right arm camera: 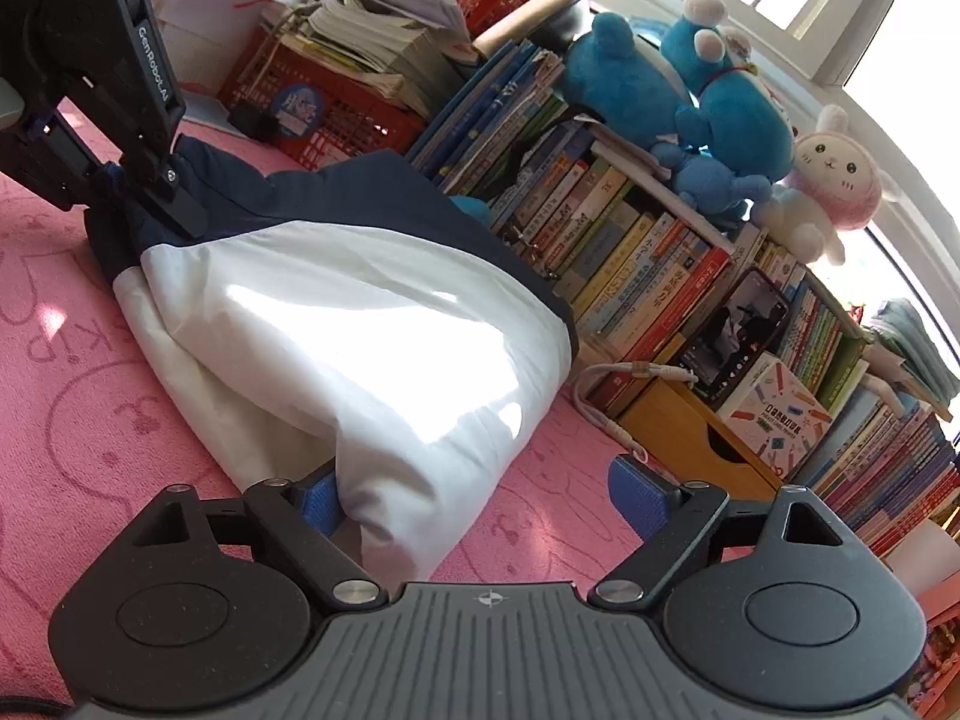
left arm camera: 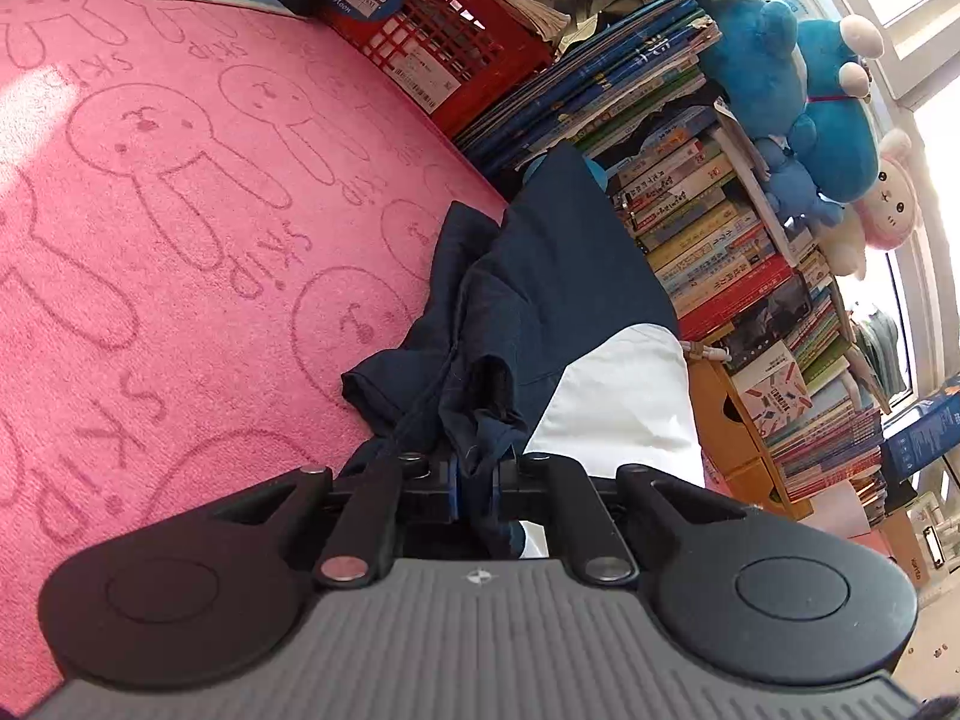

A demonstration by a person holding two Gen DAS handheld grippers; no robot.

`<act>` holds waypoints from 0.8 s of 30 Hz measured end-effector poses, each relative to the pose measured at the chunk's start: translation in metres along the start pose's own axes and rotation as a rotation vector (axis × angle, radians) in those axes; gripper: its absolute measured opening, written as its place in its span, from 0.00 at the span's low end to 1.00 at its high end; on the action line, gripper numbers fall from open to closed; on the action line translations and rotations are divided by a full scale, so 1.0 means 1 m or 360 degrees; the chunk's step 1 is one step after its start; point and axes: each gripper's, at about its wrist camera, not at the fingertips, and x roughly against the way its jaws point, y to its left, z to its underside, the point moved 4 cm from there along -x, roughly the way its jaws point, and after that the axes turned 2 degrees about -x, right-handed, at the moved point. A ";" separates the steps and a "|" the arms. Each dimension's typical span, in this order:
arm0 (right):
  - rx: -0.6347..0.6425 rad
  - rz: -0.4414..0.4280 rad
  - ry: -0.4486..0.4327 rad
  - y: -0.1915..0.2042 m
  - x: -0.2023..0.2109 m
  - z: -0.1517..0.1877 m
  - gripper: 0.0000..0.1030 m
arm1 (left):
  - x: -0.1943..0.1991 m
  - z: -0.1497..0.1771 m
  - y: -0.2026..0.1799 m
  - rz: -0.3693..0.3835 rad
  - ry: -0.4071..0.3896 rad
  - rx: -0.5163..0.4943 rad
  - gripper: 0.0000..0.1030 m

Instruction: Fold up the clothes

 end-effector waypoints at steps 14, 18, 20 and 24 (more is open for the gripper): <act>-0.0375 -0.0247 0.0227 -0.018 -0.015 0.004 0.77 | 0.018 -0.010 -0.004 -0.0110 -0.0061 -0.0095 0.12; -0.0263 -0.0129 0.0156 -0.015 -0.002 0.003 0.18 | 0.016 0.001 -0.012 -0.0105 -0.0019 -0.0158 0.13; -0.0216 -0.0036 0.0093 -0.016 0.008 0.000 0.15 | 0.018 0.007 -0.019 -0.0127 -0.0034 -0.0213 0.13; -0.0210 0.0093 0.0036 -0.041 0.022 0.002 0.14 | 0.021 0.023 -0.029 -0.0032 0.0039 -0.0209 0.13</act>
